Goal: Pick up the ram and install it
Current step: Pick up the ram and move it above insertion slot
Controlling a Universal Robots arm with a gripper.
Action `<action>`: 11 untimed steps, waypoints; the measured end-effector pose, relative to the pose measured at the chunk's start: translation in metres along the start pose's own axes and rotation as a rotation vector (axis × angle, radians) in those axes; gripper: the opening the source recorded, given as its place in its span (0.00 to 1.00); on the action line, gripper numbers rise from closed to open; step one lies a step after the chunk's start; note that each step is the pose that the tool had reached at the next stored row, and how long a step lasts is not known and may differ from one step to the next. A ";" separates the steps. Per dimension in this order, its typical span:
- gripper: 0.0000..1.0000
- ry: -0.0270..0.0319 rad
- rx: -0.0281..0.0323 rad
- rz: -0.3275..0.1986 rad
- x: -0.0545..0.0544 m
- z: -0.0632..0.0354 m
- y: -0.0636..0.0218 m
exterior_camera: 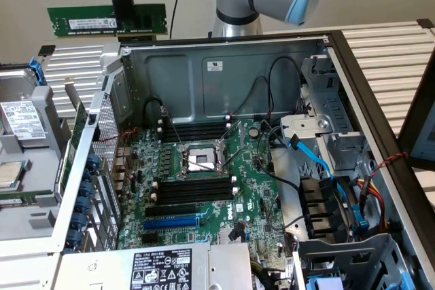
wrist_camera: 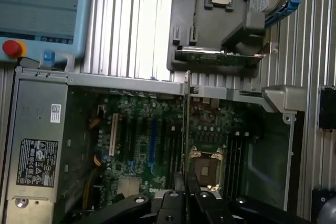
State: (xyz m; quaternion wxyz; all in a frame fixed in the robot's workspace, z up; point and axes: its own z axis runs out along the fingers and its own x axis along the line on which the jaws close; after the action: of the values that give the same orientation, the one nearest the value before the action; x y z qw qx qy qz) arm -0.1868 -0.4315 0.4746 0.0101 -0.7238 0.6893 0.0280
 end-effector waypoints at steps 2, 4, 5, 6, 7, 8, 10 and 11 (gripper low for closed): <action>0.14 0.0005 0.0000 0.000 -0.003 0.0006 -0.0092; 0.14 0.0022 0.0000 0.000 -0.007 0.0021 -0.0174; 0.14 0.0036 -0.0001 0.000 -0.010 0.0029 -0.0212; 0.14 0.0052 -0.0002 0.000 -0.012 0.0039 -0.0250; 0.14 0.0088 -0.0004 0.000 -0.018 0.0058 -0.0327; 0.14 0.0108 -0.0005 0.000 -0.021 0.0067 -0.0361; 0.14 0.0157 -0.0002 0.000 -0.027 0.0083 -0.0431; 0.14 0.0185 0.0006 0.001 -0.030 0.0090 -0.0462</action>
State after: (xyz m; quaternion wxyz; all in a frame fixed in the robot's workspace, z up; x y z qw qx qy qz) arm -0.1423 -0.3985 0.4662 0.0040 -0.7239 0.6896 0.0211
